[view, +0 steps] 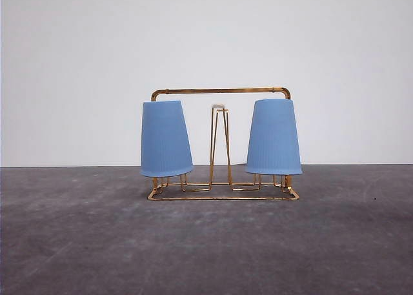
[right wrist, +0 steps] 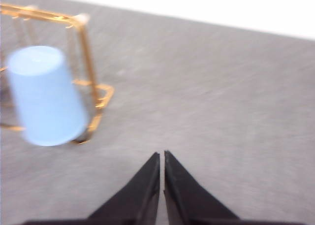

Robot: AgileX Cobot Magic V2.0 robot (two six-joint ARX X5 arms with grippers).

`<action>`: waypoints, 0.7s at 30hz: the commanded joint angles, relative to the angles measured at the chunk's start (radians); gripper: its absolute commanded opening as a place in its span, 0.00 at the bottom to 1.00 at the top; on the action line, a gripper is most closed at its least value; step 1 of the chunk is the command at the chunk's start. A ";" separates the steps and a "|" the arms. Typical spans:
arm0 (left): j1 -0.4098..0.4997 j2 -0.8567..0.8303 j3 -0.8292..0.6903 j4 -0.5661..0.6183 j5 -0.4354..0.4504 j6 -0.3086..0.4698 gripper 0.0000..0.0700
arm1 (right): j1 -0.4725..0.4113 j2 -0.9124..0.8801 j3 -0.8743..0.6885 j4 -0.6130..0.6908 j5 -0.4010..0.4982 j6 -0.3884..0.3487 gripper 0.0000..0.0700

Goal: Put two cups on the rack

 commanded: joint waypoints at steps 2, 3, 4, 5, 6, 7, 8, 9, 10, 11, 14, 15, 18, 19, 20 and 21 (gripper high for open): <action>0.001 -0.001 -0.015 -0.005 -0.002 -0.005 0.02 | -0.032 -0.127 -0.141 0.053 0.023 -0.021 0.02; 0.001 -0.001 -0.015 -0.005 -0.002 -0.005 0.02 | -0.041 -0.172 -0.185 0.064 0.029 -0.021 0.02; 0.001 -0.001 -0.015 -0.005 -0.003 -0.005 0.02 | -0.046 -0.214 -0.225 0.068 0.029 -0.021 0.02; 0.001 -0.001 -0.015 -0.005 -0.003 -0.005 0.02 | -0.050 -0.256 -0.263 0.069 0.030 -0.021 0.02; 0.001 -0.001 -0.015 -0.005 -0.002 -0.005 0.02 | -0.051 -0.298 -0.302 0.068 0.032 -0.021 0.02; 0.001 -0.001 -0.015 -0.005 -0.002 -0.005 0.02 | -0.051 -0.336 -0.337 0.071 0.033 -0.021 0.02; 0.001 -0.001 -0.015 -0.005 -0.002 -0.005 0.02 | -0.050 -0.371 -0.370 0.074 0.034 -0.021 0.02; 0.001 -0.001 -0.015 -0.005 -0.002 -0.005 0.02 | -0.050 -0.402 -0.399 0.079 0.034 -0.021 0.02; 0.001 -0.001 -0.015 -0.005 -0.002 -0.005 0.02 | -0.050 -0.432 -0.427 0.083 0.032 -0.020 0.02; 0.001 -0.001 -0.015 -0.005 -0.002 -0.005 0.02 | -0.050 -0.463 -0.454 0.085 0.029 -0.019 0.02; 0.001 -0.001 -0.015 -0.005 -0.002 -0.005 0.02 | -0.050 -0.539 -0.502 0.094 0.030 -0.018 0.02; 0.001 -0.001 -0.015 -0.004 -0.002 -0.005 0.02 | -0.051 -0.557 -0.501 0.105 0.033 -0.022 0.02; 0.001 -0.001 -0.015 -0.006 -0.002 -0.005 0.02 | -0.051 -0.593 -0.501 0.097 0.061 -0.027 0.02; 0.001 -0.001 -0.015 -0.006 -0.002 -0.005 0.02 | -0.051 -0.590 -0.501 0.093 0.070 -0.027 0.02; 0.001 -0.001 -0.015 -0.006 -0.002 -0.005 0.02 | -0.051 -0.590 -0.501 0.092 0.074 -0.026 0.02; 0.001 -0.001 -0.015 -0.005 -0.002 -0.005 0.02 | -0.051 -0.590 -0.501 0.092 0.074 -0.025 0.02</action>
